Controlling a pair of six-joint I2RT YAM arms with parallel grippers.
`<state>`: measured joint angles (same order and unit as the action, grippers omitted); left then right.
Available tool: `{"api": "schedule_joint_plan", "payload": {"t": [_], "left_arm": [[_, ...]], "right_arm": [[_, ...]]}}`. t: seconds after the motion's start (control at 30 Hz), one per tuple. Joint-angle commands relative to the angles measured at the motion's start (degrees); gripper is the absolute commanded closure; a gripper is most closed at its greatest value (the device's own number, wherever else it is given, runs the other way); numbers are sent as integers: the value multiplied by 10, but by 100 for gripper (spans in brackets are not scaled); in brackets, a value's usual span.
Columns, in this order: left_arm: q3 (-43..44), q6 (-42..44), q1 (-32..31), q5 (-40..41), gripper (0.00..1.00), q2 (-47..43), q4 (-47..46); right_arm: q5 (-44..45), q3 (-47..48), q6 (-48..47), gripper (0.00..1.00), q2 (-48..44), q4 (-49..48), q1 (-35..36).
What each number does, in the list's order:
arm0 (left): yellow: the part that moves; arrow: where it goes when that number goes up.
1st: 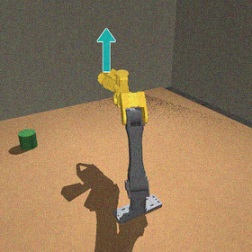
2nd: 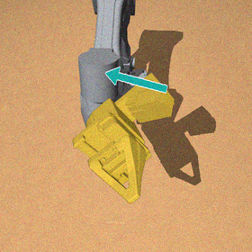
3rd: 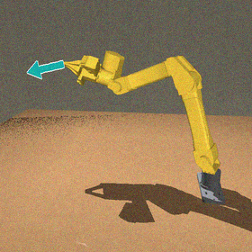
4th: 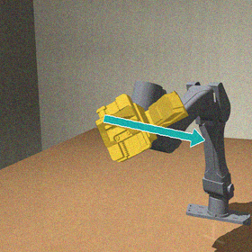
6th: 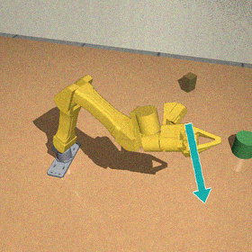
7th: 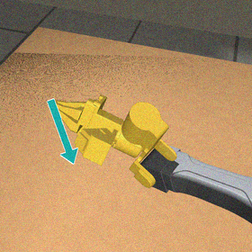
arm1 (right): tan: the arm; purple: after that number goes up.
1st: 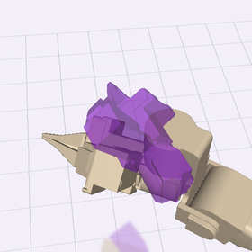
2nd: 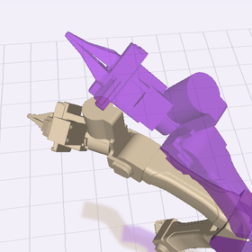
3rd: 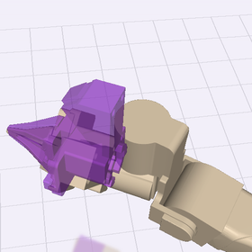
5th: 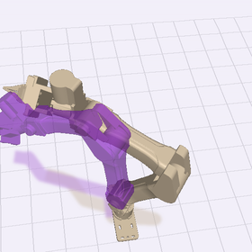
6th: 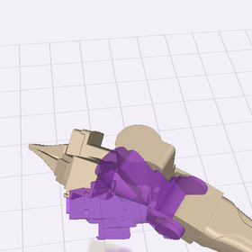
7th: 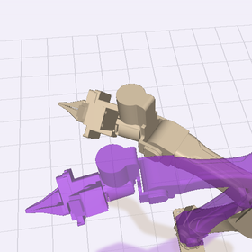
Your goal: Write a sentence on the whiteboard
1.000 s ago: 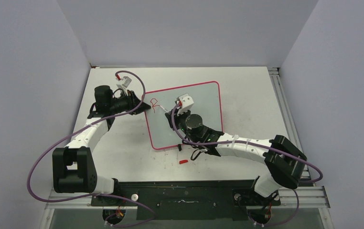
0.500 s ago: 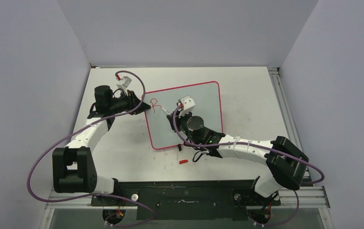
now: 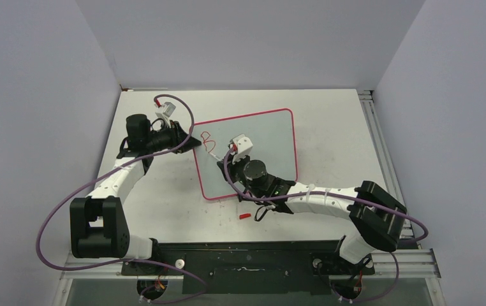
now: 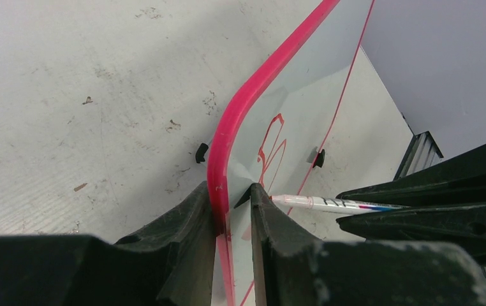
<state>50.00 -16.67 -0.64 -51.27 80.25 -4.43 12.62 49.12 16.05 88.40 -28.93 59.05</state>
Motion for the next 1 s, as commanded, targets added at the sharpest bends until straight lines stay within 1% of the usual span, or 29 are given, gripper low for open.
{"api": "schedule_joint_plan", "payload": {"t": [0.0, 0.27, 0.4, 0.73, 0.97], "left_arm": [[16, 15, -8, -6, 84, -13, 1], [17, 15, -8, -6, 84, -14, 1], [17, 15, -8, -7, 84, -13, 0], [17, 15, -8, -3, 84, -15, 0], [17, 16, -8, -1, 84, -17, 1]], "right_arm": [[-5, 30, -6, 95, 17, -18, 6], [-11, 54, -11, 95, 34, -24, 17], [-12, 59, -15, 95, 24, -18, 22], [4, 43, -23, 95, -64, 25, 27], [17, 33, -29, 95, -104, 54, 20]]}}
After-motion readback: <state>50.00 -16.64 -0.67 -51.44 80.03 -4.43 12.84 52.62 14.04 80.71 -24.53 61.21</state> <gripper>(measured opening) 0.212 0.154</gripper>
